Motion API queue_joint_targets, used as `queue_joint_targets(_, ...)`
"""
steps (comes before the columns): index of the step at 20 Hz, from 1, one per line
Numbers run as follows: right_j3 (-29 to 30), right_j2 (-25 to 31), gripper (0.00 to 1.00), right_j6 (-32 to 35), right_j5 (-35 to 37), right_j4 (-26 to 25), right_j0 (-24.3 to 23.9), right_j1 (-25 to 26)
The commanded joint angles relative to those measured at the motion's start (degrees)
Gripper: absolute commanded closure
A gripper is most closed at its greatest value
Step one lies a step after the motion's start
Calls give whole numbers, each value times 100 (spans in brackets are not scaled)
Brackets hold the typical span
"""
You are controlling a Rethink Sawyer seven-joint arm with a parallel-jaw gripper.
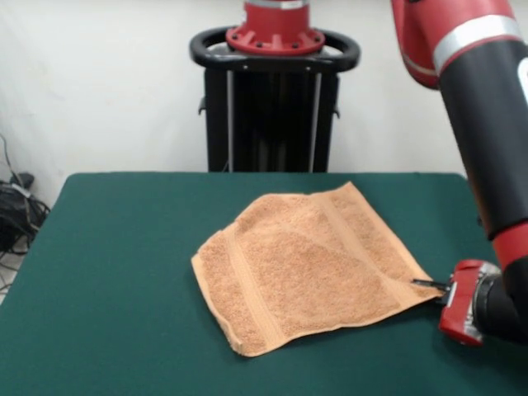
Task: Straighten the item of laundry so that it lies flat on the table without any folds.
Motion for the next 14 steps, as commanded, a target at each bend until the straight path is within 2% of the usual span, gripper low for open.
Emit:
queue_joint_targets(1,399,-1098,100,1040,-3235,2245,260,1474)
queue_joint_targets(14,688,-2776,100,703,-3334,4102,12,1466)
